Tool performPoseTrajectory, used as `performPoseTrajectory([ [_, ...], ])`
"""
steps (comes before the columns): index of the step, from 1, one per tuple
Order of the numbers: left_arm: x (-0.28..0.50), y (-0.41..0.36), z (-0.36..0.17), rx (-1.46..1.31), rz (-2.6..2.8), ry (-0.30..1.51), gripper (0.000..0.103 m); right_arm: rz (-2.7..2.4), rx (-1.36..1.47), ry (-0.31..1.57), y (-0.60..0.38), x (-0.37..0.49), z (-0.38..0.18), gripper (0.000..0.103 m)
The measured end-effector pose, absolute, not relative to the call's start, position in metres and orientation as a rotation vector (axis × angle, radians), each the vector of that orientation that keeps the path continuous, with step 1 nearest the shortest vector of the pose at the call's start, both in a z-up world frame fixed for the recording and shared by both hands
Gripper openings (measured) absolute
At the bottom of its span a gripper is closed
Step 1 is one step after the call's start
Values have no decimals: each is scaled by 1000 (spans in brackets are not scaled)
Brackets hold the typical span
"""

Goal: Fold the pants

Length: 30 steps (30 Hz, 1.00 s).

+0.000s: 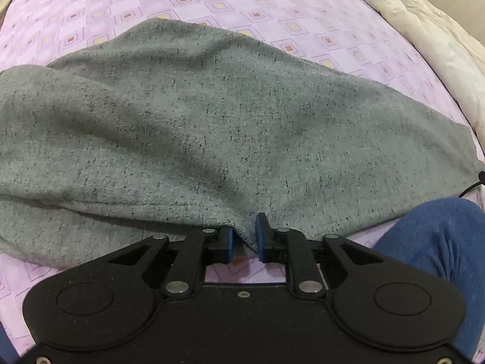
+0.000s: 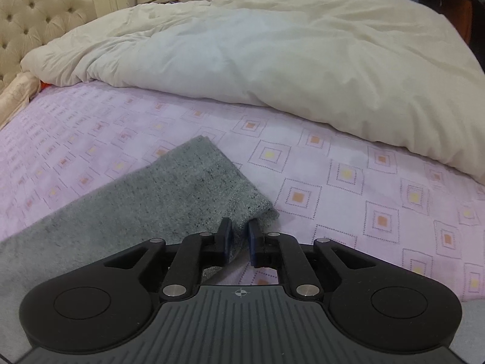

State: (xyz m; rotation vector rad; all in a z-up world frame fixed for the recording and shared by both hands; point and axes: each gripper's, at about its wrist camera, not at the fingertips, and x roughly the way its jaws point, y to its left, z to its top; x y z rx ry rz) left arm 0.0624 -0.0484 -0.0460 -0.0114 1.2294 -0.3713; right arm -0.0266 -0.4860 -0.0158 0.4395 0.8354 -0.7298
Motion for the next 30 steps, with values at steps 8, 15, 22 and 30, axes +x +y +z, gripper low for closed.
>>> performPoseTrajectory([
  [8,45,-16,-15,84,-368,1138,35,-649,320,745,-449,-18,34,24],
  [15,65,63,-7,40,-162,1080,46,-228,184,758,-349,33,76,24],
  [22,88,145,-8,2,19,1046,55,213,3,789,-220,87,87,25],
  [30,110,202,-16,-43,54,1008,63,537,-210,827,-108,113,62,25],
])
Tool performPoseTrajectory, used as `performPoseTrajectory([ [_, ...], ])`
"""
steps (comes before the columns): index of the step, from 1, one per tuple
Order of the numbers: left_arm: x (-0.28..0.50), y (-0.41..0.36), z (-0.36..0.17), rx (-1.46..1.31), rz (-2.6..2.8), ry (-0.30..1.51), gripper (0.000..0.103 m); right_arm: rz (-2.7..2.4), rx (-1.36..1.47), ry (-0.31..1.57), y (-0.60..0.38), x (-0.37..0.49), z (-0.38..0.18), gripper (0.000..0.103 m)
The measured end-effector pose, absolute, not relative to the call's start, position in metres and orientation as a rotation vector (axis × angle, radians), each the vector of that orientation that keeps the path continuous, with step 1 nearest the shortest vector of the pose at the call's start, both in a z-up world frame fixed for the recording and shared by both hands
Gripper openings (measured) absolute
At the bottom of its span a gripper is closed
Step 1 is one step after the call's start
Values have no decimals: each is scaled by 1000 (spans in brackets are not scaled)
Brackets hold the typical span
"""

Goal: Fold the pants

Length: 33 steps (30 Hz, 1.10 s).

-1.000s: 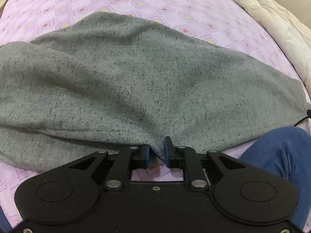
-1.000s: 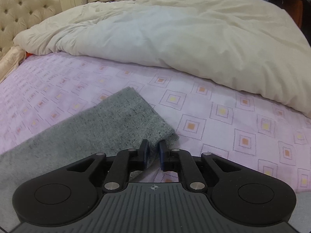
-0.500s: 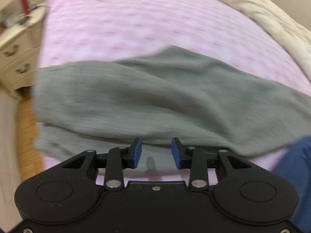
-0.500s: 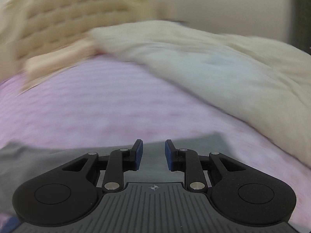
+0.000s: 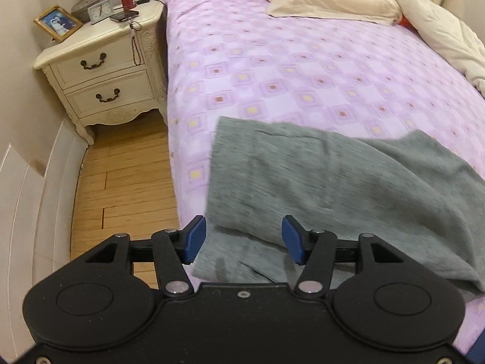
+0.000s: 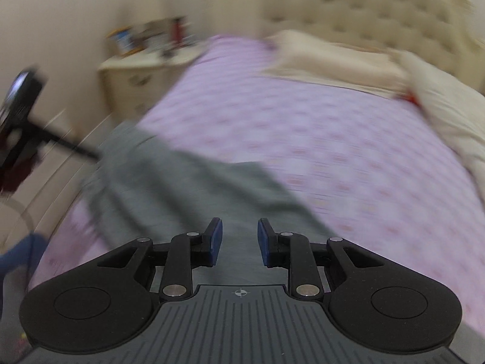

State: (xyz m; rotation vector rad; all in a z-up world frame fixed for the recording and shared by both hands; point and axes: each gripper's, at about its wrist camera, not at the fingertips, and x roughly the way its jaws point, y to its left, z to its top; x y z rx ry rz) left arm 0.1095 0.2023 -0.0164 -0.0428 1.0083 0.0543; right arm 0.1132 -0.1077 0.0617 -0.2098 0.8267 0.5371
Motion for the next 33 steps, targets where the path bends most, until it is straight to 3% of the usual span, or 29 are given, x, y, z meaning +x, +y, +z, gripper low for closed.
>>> performPoseTrajectory([
  [2,114,210,-24,-60,37,1013,68,590,-254,828,-89,111,56,25],
  [15,151,212,-55,-99,-39,1029,68,778,-606,752,-1,78,21,31],
  [17,155,207,-55,-81,-36,1028,61,792,-701,719,11,71,12,31],
  [19,159,204,-53,-84,-30,1033,38,790,-795,668,21,64,4,31],
  [21,164,202,-49,-93,-22,1043,26,768,-897,606,30,57,-6,30],
  [23,169,202,-45,-104,-16,1067,22,735,-1007,529,35,51,-18,29],
  [26,178,208,-38,-151,-15,1114,11,733,-1025,482,32,46,-19,10],
  [27,181,211,-34,-164,-9,1125,5,740,-973,495,28,48,-12,10],
  [33,184,227,3,-205,-35,1112,5,771,-640,589,0,55,38,8],
])
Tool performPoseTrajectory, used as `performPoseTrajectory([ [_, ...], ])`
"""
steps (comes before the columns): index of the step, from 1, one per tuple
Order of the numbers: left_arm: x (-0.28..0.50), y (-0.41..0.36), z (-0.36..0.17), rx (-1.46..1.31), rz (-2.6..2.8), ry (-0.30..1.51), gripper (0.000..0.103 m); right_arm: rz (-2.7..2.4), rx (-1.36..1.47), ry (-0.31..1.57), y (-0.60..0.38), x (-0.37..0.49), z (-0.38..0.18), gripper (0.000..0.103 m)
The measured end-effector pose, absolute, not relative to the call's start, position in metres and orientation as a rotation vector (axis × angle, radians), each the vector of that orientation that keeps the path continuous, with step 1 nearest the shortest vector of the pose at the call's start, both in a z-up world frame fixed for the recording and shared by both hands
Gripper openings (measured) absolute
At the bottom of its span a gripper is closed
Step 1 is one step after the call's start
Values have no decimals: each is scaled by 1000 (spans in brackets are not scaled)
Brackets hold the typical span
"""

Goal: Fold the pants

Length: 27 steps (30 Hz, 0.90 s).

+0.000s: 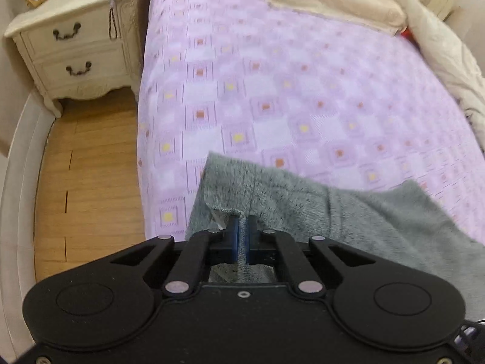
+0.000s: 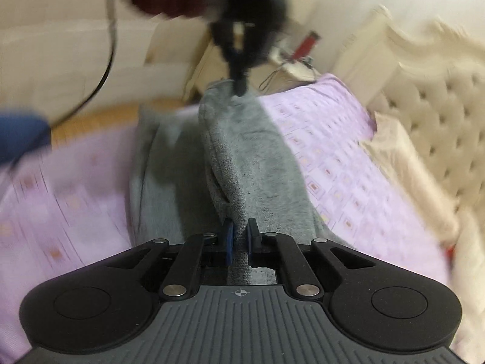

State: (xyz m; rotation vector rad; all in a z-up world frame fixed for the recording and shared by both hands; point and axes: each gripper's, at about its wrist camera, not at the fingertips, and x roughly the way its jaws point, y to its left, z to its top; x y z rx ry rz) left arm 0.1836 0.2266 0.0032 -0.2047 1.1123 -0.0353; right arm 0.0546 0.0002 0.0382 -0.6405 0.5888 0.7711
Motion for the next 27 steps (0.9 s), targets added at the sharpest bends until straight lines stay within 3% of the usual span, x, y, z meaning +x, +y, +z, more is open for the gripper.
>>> performPoseTrajectory([
  [7,157,237,38,-168,-70,1090,5,900,-589,696,0,45,32,8],
  [16,132,246,-35,-124,32,1253,7,958,-790,703,28,29,2,12],
  [20,124,233,-15,-37,119,1160,9,992,-743,707,21,28,12,18],
  [24,117,197,19,59,110,993,9,977,-663,714,11,45,29,19],
  [27,124,170,24,10,4,972,13,906,-620,743,-5,57,39,19],
])
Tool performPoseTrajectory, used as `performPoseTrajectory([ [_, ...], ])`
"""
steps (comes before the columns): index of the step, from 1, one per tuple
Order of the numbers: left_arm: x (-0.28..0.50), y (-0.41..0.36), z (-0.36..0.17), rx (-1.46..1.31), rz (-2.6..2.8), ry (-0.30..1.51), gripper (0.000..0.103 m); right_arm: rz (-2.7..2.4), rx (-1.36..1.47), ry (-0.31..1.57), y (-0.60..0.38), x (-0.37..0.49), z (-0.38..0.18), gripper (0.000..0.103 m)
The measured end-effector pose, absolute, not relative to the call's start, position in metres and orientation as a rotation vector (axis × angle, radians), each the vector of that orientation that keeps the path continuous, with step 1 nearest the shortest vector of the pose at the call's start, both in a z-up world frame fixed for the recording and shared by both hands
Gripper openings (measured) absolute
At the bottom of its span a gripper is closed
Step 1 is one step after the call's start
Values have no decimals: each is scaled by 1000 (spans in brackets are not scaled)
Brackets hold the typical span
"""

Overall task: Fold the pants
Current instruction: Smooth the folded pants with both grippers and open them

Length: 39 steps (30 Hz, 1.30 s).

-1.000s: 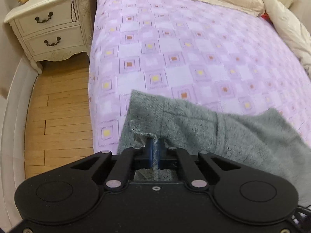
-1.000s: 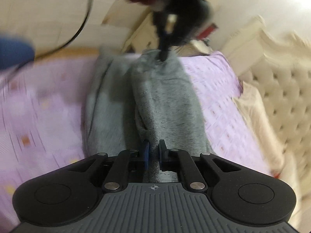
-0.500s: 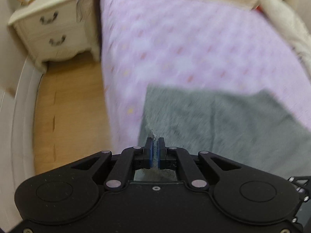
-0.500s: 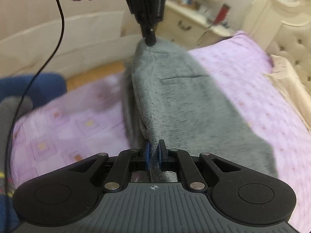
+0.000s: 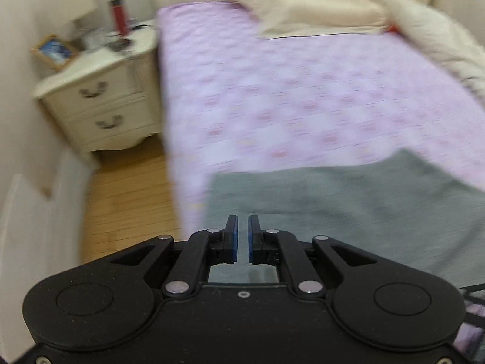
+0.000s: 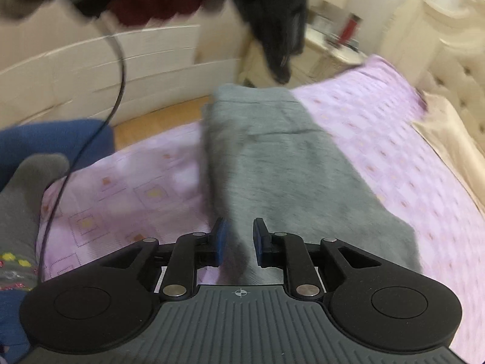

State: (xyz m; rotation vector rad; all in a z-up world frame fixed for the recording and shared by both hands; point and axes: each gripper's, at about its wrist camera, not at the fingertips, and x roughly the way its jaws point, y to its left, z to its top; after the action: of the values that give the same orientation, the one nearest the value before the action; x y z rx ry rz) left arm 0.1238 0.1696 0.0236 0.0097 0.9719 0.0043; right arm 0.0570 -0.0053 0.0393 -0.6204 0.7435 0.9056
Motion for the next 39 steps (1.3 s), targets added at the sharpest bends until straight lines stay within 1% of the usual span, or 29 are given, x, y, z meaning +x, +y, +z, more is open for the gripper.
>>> performPoseTrajectory([
  [3,133,136,8,-25,-99,1003,14,803,-603,828,-29,74,37,19],
  [5,132,114,-4,-14,-150,1019,16,736,-626,898,-43,86,28,19],
  [8,132,90,-30,36,-184,1061,18,669,-634,1092,-60,107,8,19],
  [10,130,82,-48,74,-176,1108,18,683,-625,1169,-69,116,3,18],
  [12,129,84,-67,91,-158,1153,17,701,-602,1168,-79,124,7,18],
  [14,126,88,-66,84,-165,1137,17,668,-540,1127,-95,135,16,18],
  [17,134,94,-57,21,-148,1168,17,551,-416,1046,-132,154,27,18],
  [19,139,92,-47,0,-150,1146,17,470,-345,984,-162,164,31,18],
  [22,150,85,-34,11,-167,1099,17,378,-300,940,-194,176,27,18],
  [26,166,72,-38,-15,-184,1102,17,389,-290,953,-209,184,12,18],
  [29,177,65,-53,-33,-184,1141,17,399,-282,979,-211,190,0,18],
  [31,173,58,-63,-26,-172,1164,17,410,-267,993,-216,189,-4,18],
  [34,168,52,-65,25,-181,1130,17,445,-247,1026,-222,185,-13,18],
  [39,169,54,-67,13,-178,1142,17,467,-247,1012,-225,187,-15,19],
])
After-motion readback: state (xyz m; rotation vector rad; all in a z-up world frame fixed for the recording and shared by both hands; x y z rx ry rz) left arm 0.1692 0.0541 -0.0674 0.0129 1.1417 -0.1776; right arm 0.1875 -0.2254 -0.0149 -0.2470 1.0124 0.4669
